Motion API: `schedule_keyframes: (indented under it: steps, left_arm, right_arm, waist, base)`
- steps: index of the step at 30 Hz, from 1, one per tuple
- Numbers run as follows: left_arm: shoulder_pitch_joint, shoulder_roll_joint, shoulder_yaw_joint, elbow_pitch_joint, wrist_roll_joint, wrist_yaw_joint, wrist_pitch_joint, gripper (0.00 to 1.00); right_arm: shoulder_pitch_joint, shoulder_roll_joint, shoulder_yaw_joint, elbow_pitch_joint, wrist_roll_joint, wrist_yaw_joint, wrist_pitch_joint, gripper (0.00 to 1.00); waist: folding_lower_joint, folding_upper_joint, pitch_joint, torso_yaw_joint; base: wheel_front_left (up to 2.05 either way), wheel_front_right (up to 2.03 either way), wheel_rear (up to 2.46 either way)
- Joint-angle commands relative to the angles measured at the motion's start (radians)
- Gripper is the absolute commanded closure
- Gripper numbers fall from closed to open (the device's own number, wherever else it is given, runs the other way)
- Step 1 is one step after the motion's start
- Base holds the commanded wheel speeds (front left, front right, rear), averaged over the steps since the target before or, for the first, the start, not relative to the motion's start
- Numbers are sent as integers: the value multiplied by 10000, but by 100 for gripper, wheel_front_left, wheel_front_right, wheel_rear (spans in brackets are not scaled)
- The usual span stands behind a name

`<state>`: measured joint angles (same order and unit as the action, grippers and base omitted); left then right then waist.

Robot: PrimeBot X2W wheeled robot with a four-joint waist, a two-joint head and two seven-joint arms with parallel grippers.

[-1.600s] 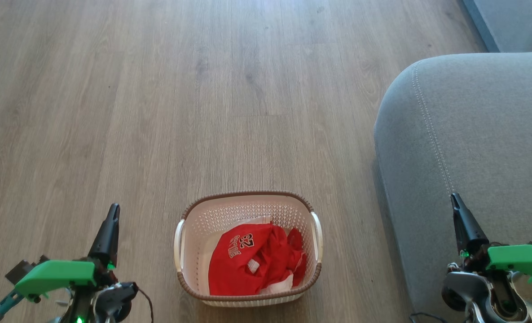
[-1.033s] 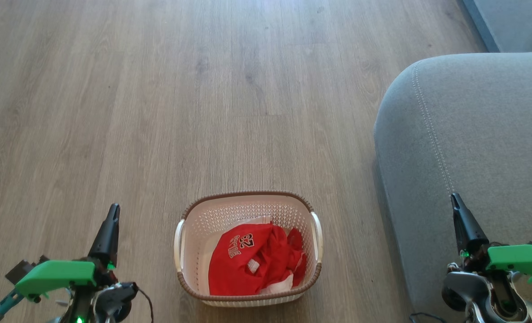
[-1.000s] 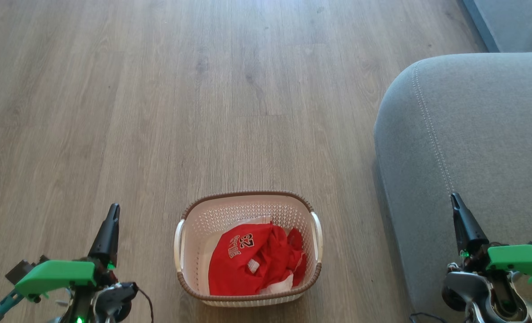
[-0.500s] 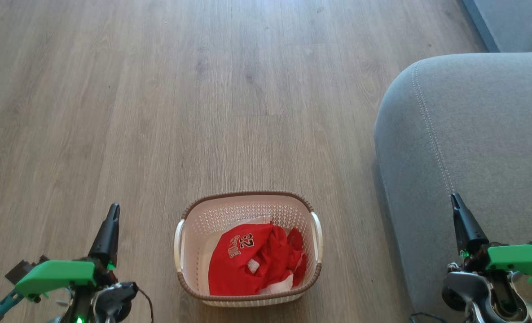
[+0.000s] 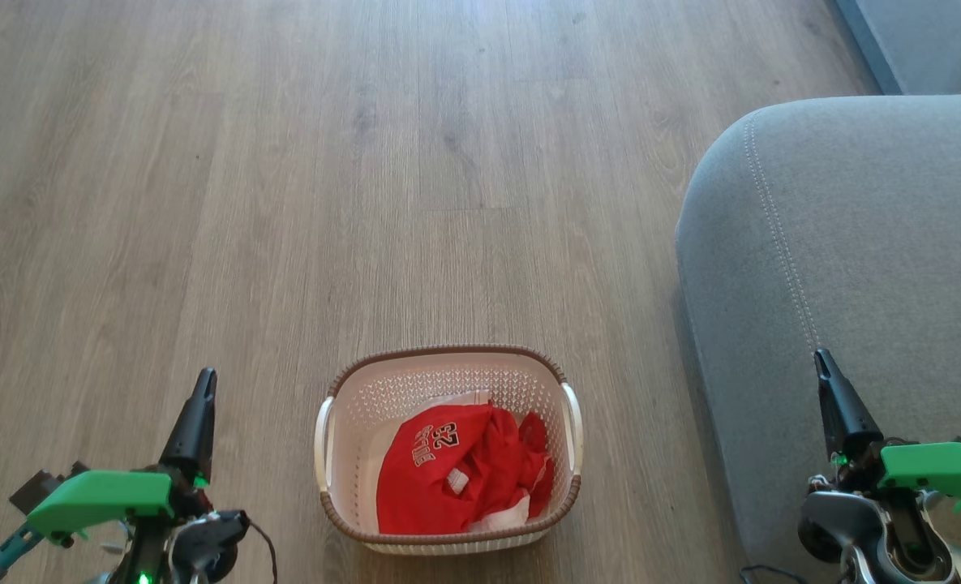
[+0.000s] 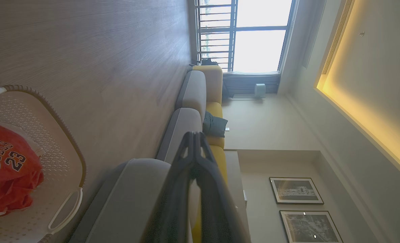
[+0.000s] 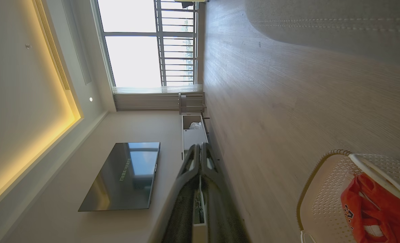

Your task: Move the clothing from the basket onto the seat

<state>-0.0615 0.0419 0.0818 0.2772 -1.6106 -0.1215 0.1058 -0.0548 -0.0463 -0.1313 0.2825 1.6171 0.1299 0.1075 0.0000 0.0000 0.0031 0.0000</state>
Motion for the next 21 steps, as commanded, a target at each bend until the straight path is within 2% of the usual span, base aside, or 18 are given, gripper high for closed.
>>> schedule_keyframes:
  steps: [1,4,5,8,21]
  left_arm:
    - [-464,83,318,-323,18,-92,73,100]
    - [-464,83,318,-323,18,-92,73,100]
    - [0,0,0,0,0,0,0,0]
    - [152,-32,-23,356,3,19,-27,0]
    - [116,-21,105,158,133,8,-377,0]
  right_arm:
    - [-531,-39,177,-378,-83,8,55,100]
    - [-531,-39,177,-378,-83,8,55,100]
    - [0,0,0,0,0,0,0,0]
    - [129,34,50,373,1,4,-15,0]
    - [48,27,102,146,-340,4,-369,0]
  waist:
    - [0,0,0,0]
    - [0,0,0,0]
    - [0,0,0,0]
    - [0,0,3,0]
    - [0,0,-27,-22]
  base:
    - [0,0,0]
    - [0,0,0]
    - [0,0,0]
    - [0,0,0]
    - [0,0,0]
